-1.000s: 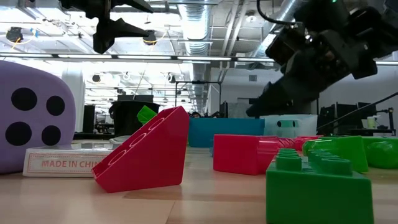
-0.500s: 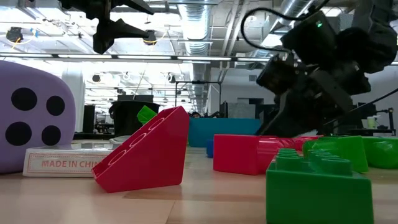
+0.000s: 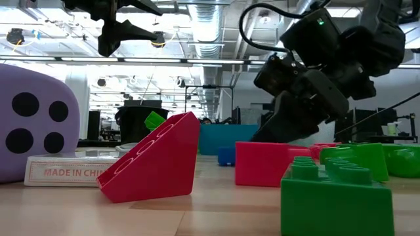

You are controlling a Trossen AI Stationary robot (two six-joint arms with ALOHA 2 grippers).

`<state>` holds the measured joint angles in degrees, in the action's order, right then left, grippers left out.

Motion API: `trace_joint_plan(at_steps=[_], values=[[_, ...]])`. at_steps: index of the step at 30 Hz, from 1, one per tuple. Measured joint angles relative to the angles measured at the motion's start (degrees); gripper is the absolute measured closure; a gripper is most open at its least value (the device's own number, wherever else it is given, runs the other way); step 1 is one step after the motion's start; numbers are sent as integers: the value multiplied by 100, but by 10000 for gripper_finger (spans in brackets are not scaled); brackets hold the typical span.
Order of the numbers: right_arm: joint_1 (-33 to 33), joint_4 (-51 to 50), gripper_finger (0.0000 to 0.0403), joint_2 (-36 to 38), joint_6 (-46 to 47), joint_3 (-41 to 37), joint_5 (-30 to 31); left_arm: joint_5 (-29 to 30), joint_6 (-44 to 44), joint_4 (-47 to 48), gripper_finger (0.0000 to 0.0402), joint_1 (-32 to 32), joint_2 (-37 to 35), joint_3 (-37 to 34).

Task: Pick & Place Toys
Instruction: Put the small stud blue game piece into the blue bin

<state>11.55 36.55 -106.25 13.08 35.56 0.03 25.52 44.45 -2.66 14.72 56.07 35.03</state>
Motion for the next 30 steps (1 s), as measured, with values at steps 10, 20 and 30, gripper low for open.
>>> trace_joint_plan(at_steps=[10, 20, 30], values=[[-10, -650, 247, 8, 105, 191, 1, 10, 0, 11, 198, 0, 0, 0], [-11, -776, 267, 48, 804, 205, -174, 122, 0, 30, 198, 0, 0, 0], [-7, -865, 266, 805, 1163, 179, -299, 125, -60, 126, 198, 0, 0, 0]])
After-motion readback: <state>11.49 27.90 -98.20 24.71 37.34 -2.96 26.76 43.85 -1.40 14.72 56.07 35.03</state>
